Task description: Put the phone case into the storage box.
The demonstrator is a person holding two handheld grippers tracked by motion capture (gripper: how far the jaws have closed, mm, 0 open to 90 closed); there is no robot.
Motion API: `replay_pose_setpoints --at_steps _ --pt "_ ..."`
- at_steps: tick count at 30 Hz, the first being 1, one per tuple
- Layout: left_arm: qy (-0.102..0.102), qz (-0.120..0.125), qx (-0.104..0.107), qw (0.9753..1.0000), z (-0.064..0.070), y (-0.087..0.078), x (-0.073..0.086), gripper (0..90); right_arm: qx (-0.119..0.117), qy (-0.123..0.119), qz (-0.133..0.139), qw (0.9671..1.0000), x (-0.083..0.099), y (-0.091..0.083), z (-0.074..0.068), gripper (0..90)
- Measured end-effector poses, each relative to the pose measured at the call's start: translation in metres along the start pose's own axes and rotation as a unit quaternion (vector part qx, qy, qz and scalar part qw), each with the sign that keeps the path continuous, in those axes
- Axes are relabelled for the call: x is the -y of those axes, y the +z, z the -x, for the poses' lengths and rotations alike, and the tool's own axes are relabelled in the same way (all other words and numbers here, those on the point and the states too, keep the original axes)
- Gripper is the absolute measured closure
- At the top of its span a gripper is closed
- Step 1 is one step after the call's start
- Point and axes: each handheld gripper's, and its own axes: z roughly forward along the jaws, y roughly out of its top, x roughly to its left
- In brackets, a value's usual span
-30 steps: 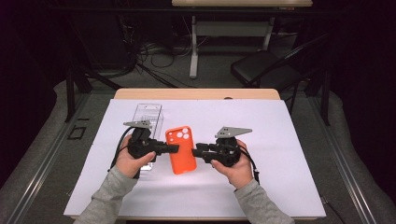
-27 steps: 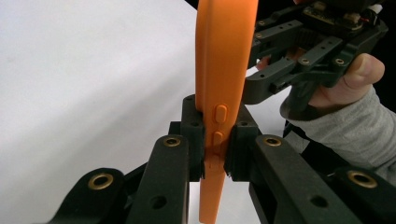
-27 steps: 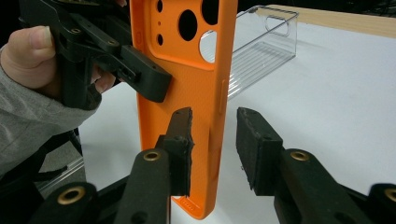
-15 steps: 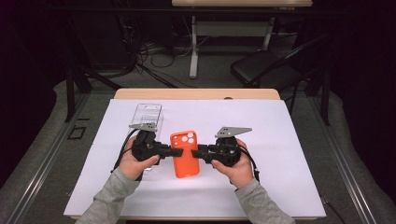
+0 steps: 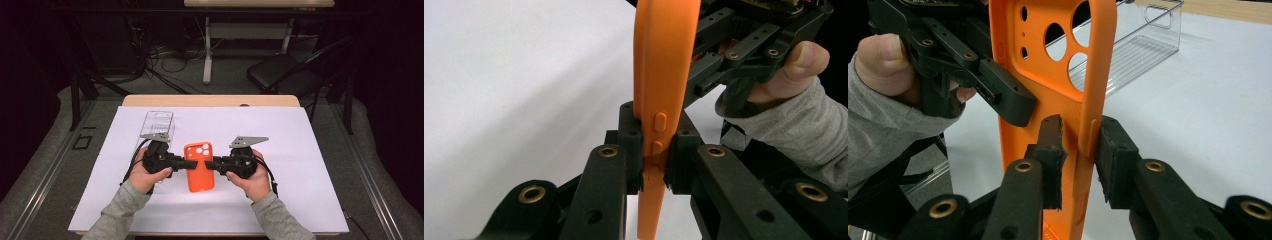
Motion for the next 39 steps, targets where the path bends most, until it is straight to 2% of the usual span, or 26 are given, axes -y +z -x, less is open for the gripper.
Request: replay_pose_setpoints --at_steps 15,28,39 --pt "-0.001 0.001 -0.002 1.0 -0.001 -0.0002 0.0001 81.1 -0.003 0.003 0.003 1.0 0.0007 -0.0002 0.0018 77.8" --pt "-0.002 0.002 -0.001 1.0 -0.0022 -0.0025 0.0 81.2 -0.012 -0.003 0.007 0.9999 0.0008 -0.0008 0.0021 80.4" --pt "0.0 0.005 0.0 1.0 -0.0021 -0.0032 -0.0002 81.0 -0.022 0.007 0.008 0.9997 0.0007 -0.0019 0.003 81.2"
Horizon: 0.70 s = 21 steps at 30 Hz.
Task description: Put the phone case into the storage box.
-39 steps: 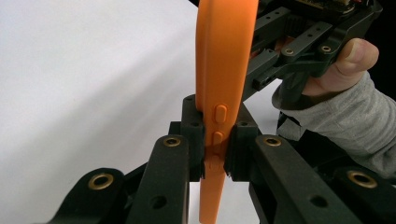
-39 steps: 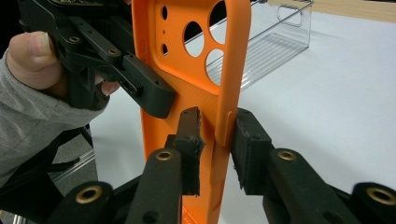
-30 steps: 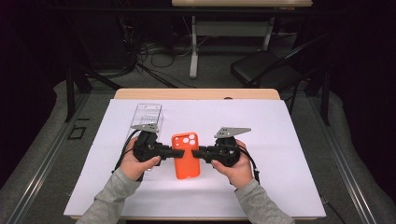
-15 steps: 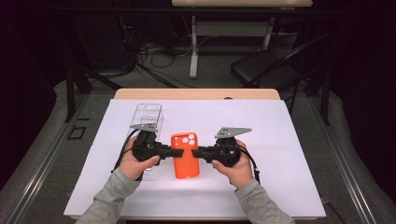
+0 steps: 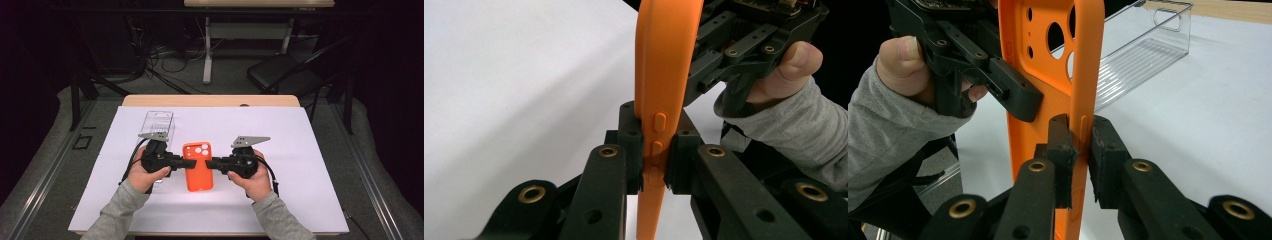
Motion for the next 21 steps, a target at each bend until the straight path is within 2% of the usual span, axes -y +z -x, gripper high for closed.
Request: replay_pose_setpoints --at_steps 13,21 --pt "0.001 0.002 -0.004 1.0 -0.0002 0.0006 -0.0001 80.3 0.004 0.001 0.004 1.0 0.0006 -0.0001 0.0002 81.7" --pt "0.001 0.006 -0.013 0.9999 -0.0008 0.001 -0.0001 77.7 0.012 0.003 0.005 0.9999 0.0005 -0.0001 -0.0011 81.9"
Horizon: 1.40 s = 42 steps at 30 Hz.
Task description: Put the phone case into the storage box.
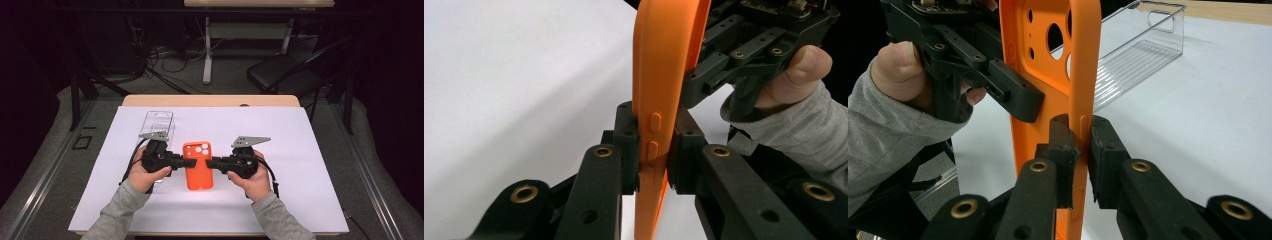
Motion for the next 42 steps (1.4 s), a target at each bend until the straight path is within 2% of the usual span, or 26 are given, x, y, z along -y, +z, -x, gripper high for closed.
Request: replay_pose_setpoints --at_steps 14,20,25,30,34,36,40,42 --pt "-0.004 0.012 -0.009 0.9999 -0.002 -0.001 0.0 68.5 0.021 0.012 0.004 0.9997 0.001 -0.002 0.004 82.1" --pt "-0.001 0.021 -0.03 0.9993 -0.002 -0.003 -0.001 62.9 0.043 0.022 0.005 0.9988 0.002 -0.003 0.008 82.1" --pt "0.008 0.03 -0.057 0.9979 -0.003 -0.005 -0.002 57.7 0.062 0.023 0.004 0.9978 0.003 -0.003 0.009 82.1" --pt "0.019 0.04 -0.085 0.9954 -0.002 -0.009 -0.003 52.2 0.071 0.031 0.009 0.9969 0.003 -0.005 0.011 82.1" --pt "0.026 0.035 -0.105 0.9935 0.001 -0.009 -0.004 49.3 0.078 0.033 0.012 0.9964 0.003 -0.006 0.012 82.1" --pt "0.032 0.039 -0.104 0.9933 0.003 -0.008 -0.005 49.3 0.079 0.036 0.012 0.9961 0.003 -0.006 0.012 82.1" --pt "0.039 0.042 -0.117 0.9915 0.005 -0.009 -0.005 49.4 0.083 0.038 0.015 0.9957 0.003 -0.006 0.012 82.1" --pt "0.039 0.042 -0.115 0.9917 0.005 -0.009 -0.005 50.2 0.085 0.038 0.017 0.9956 0.003 -0.006 0.013 82.1"
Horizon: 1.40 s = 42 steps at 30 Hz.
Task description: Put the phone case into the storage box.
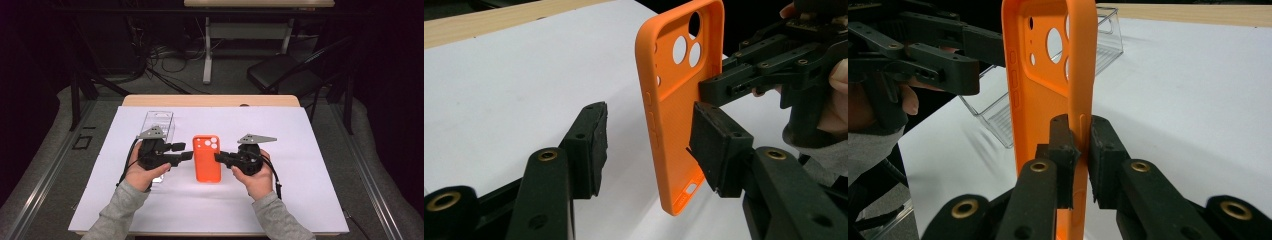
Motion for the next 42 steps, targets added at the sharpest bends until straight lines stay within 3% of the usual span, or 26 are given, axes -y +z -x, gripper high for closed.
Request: replay_pose_setpoints --at_steps 8,13,22,28,36,42 --pt "0.005 -0.003 -0.025 0.9997 0.002 0.0 0.0 49.7 0.003 0.002 0.002 1.0 0.0 0.0 0.0 82.1" --pt "-0.002 -0.007 -0.026 0.9996 0.001 -0.001 0.0 47.2 0.004 0.002 -0.001 1.0 0.001 0.0 0.0 82.1" --pt "0.02 -0.003 -0.056 0.9982 0.004 -0.004 -0.002 43.7 0.009 0.008 0.005 0.9999 0.003 0.002 0.0 82.0" --pt "0.049 -0.007 -0.091 0.9946 0.01 -0.004 -0.004 43.0 0.016 0.005 0.006 0.9998 0.004 0.003 -0.003 82.1" --pt "0.068 0.002 -0.101 0.9926 0.014 -0.004 -0.004 38.9 0.026 -0.005 0.011 0.9996 0.006 0.005 -0.009 82.1" --pt "0.069 0.008 -0.1 0.9926 0.016 -0.003 -0.005 36.5 0.037 -0.014 0.012 0.9991 0.007 0.006 -0.013 82.1"
